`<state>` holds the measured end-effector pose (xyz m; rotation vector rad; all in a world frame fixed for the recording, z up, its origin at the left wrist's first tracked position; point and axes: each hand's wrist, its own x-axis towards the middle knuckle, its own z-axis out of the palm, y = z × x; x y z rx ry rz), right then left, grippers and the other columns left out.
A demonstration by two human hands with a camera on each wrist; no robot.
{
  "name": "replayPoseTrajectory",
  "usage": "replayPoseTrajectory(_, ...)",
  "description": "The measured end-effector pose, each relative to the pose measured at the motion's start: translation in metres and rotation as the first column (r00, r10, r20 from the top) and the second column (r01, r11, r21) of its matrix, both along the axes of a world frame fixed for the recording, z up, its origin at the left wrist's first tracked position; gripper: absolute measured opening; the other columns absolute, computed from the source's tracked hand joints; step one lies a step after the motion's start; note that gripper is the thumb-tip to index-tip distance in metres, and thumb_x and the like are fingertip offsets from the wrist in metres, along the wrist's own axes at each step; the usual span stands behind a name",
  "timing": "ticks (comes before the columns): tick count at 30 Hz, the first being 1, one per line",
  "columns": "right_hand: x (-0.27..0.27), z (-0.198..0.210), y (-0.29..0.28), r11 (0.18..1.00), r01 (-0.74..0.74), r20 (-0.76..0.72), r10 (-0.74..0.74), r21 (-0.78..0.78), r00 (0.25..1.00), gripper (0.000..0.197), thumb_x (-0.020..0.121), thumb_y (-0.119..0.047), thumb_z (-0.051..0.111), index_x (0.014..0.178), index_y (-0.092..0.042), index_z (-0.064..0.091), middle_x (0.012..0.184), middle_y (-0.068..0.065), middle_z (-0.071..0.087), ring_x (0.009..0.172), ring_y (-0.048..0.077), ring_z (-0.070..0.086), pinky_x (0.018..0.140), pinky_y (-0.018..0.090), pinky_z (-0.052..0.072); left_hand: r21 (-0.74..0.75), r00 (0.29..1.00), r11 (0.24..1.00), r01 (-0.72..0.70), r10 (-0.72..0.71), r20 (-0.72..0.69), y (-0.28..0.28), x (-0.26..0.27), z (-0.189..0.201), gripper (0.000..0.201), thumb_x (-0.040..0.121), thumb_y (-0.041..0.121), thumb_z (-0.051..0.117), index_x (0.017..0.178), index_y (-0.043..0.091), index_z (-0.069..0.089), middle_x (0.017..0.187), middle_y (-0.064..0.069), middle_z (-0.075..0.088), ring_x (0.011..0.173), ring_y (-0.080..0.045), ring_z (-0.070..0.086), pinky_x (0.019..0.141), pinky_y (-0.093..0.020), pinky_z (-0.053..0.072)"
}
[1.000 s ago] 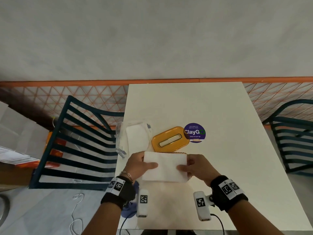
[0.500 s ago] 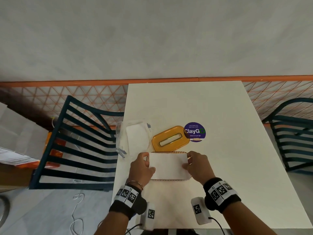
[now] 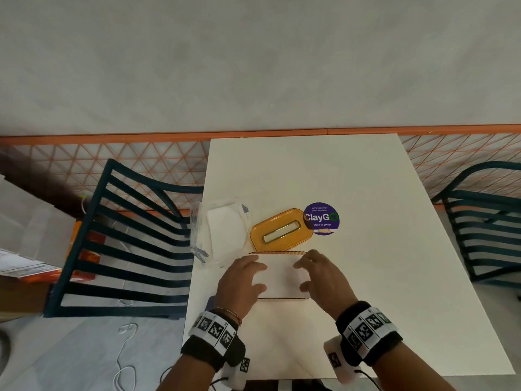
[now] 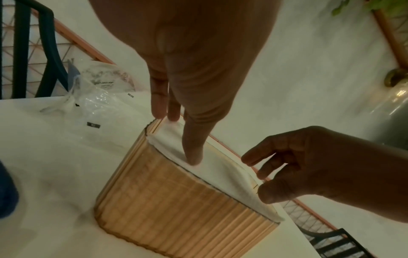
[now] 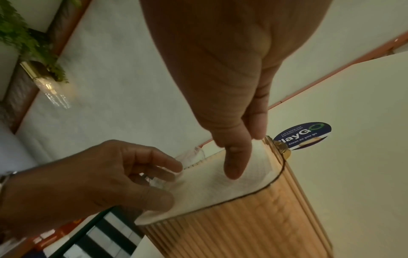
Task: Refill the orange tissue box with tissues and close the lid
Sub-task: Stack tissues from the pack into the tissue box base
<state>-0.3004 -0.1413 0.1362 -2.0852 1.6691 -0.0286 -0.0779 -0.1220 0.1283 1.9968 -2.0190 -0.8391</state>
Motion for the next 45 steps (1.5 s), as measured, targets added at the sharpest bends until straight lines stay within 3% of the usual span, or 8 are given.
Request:
replayPoseTrajectory(4, 0.002, -0.003, -0.001, 0.991, -0.103, -0.065, 0.109, 0.087, 0.992, 0.054, 0.086, -0.014, 0.076, 0.136, -0.027, 0.061, 0.148, -0.003, 0.049, 0.132, 0.018, 0.050, 0.105, 0.027, 0.047, 0.077, 0.990, 0.987, 0.143, -0.143, 0.006, -0.007, -0.003, -0.005, 0.053, 0.091, 0.023, 0.075, 0.141, 0.034, 0.059, 0.161, 0.014, 0.038, 0.145, -0.009, 0.036, 0.116, -0.025, 0.032)
replayPoseTrajectory(11, 0.011, -0.008, -0.003, 0.992, -0.099, -0.120, 0.107, 0.072, 0.987, 0.052, 0.085, -0.011, 0.075, 0.132, -0.025, 0.056, 0.139, 0.000, 0.051, 0.117, 0.021, 0.058, 0.092, 0.030, 0.055, 0.062, 0.979, 0.979, 0.193, -0.196, 0.054, -0.015, -0.009, -0.010, 0.053, 0.089, 0.023, 0.078, 0.138, 0.032, 0.060, 0.161, 0.008, 0.039, 0.150, -0.010, 0.031, 0.115, -0.028, 0.040)
replayPoseTrajectory(19, 0.005, -0.007, -0.005, 0.984, -0.175, -0.102, 0.178, 0.039, 0.979, 0.056, 0.088, -0.013, 0.073, 0.139, -0.028, 0.055, 0.145, -0.003, 0.049, 0.130, 0.019, 0.048, 0.097, 0.031, 0.053, 0.032, 0.957, 0.959, 0.281, -0.283, 0.071, -0.011, -0.002, -0.015, 0.052, 0.091, 0.030, 0.075, 0.140, 0.037, 0.059, 0.160, 0.013, 0.040, 0.150, -0.010, 0.030, 0.118, -0.030, 0.036)
replayPoseTrajectory(24, -0.001, -0.001, -0.011, 0.998, -0.057, 0.048, 0.056, 0.014, 0.997, 0.052, 0.083, -0.018, 0.080, 0.132, -0.028, 0.063, 0.138, -0.007, 0.057, 0.122, 0.014, 0.056, 0.095, 0.024, 0.049, -0.083, 0.976, 0.985, -0.151, 0.135, -0.169, -0.036, 0.020, 0.000, 0.024, 0.092, 0.039, 0.071, 0.115, 0.032, 0.072, 0.119, 0.015, 0.069, 0.112, -0.005, 0.062, 0.098, -0.029, 0.053)
replayPoseTrajectory(28, -0.008, 0.004, -0.015, 0.992, 0.113, 0.147, -0.105, -0.049, 0.984, 0.039, 0.084, -0.019, 0.081, 0.121, -0.023, 0.071, 0.123, -0.004, 0.066, 0.106, 0.014, 0.063, 0.086, 0.019, 0.049, 0.035, 0.882, 0.881, -0.471, 0.471, 0.008, -0.085, 0.055, -0.015, 0.043, 0.091, 0.038, 0.070, 0.129, 0.020, 0.063, 0.128, -0.001, 0.067, 0.116, -0.021, 0.063, 0.099, -0.039, 0.053)
replayPoseTrajectory(31, -0.011, 0.003, -0.015, 0.983, 0.174, 0.157, -0.164, -0.052, 0.974, 0.035, 0.085, -0.023, 0.080, 0.119, -0.025, 0.072, 0.122, -0.007, 0.066, 0.107, 0.012, 0.063, 0.086, 0.016, 0.044, 0.243, 0.854, 0.820, -0.519, 0.485, 0.187, -0.109, 0.065, -0.032, 0.075, 0.083, 0.046, 0.078, 0.143, 0.010, 0.049, 0.143, -0.011, 0.057, 0.132, -0.031, 0.055, 0.107, -0.044, 0.048)
replayPoseTrajectory(35, -0.016, -0.002, -0.011, 0.982, 0.184, 0.132, -0.177, -0.037, 0.975, 0.036, 0.084, -0.028, 0.081, 0.119, -0.027, 0.071, 0.122, -0.009, 0.067, 0.106, 0.010, 0.063, 0.087, 0.014, 0.042, 0.302, 0.813, 0.759, -0.577, 0.500, 0.298, -0.123, 0.061, -0.050, 0.097, 0.071, 0.046, 0.089, 0.145, 0.006, 0.039, 0.146, -0.016, 0.052, 0.135, -0.037, 0.051, 0.112, -0.053, 0.043)
replayPoseTrajectory(45, -0.027, -0.009, -0.011, 0.980, 0.195, 0.131, -0.191, -0.024, 0.973, 0.037, 0.081, -0.028, 0.083, 0.116, -0.028, 0.073, 0.118, -0.009, 0.068, 0.104, 0.011, 0.063, 0.086, 0.021, 0.051, 0.299, 0.768, 0.708, -0.640, 0.568, 0.297, -0.129, 0.068, -0.061, 0.076, 0.074, 0.028, 0.090, 0.134, 0.005, 0.050, 0.132, -0.016, 0.062, 0.121, -0.036, 0.061, 0.096, -0.047, 0.051)
